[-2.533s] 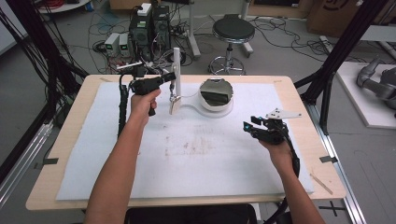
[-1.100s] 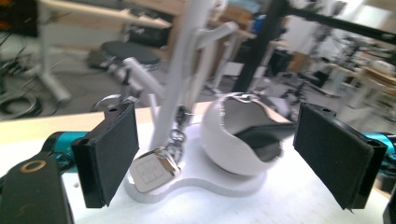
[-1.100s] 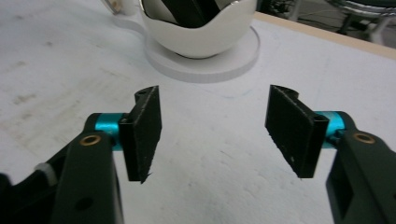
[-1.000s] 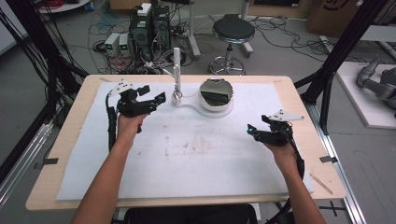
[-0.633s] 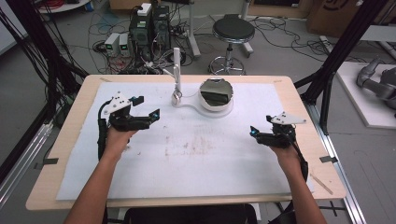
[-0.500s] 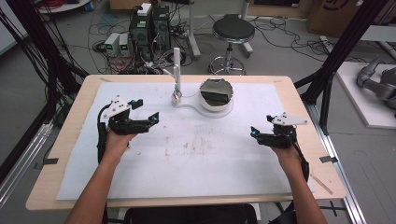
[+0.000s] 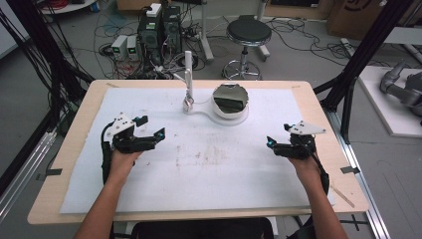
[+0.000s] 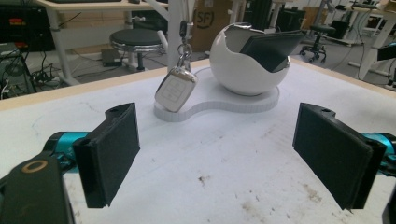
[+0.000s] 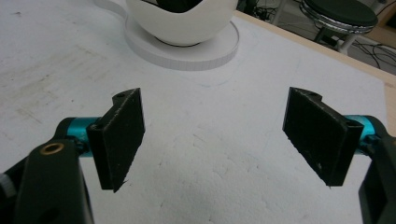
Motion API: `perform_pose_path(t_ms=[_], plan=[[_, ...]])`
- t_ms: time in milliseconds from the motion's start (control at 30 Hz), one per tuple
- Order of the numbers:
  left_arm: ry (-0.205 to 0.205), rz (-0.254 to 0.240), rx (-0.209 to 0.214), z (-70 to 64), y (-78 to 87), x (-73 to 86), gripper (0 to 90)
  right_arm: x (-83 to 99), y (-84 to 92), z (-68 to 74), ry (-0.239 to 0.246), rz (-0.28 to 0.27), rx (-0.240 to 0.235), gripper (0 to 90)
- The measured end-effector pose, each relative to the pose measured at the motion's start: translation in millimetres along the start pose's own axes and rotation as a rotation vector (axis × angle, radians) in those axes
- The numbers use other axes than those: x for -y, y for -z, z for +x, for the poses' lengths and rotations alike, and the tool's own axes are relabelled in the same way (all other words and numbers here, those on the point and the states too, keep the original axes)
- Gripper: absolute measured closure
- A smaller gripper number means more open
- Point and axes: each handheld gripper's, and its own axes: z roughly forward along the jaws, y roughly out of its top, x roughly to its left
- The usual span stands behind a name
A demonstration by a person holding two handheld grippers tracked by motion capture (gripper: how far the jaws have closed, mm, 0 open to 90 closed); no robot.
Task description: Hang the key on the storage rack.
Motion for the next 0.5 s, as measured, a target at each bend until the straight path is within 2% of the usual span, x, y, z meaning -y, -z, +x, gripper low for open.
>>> perform_pose_path(t_ms=[200, 300, 367, 500], plan=[[0.009, 0.002, -0.004, 1.0, 2.3, 2.4, 14.6, -0.7, -2.2, 2.8, 0.004, 0.005, -0.004, 21.3], [0.008, 0.002, -0.014, 1.3, 3.7, 2.9, 14.6, -0.1, -3.1, 3.3, 0.004, 0.008, -0.007, 21.3], [-0.002, -0.003, -0.036, 0.9, 4.7, 3.3, 14.8, 0.1, -3.5, 2.8, 0.004, 0.005, -0.005, 21.3], [0.014, -0.016, -0.04, 2.0, 6.0, 3.4, 14.8, -0.1, -3.3, 2.3, -0.003, -0.001, -0.001, 21.3]])
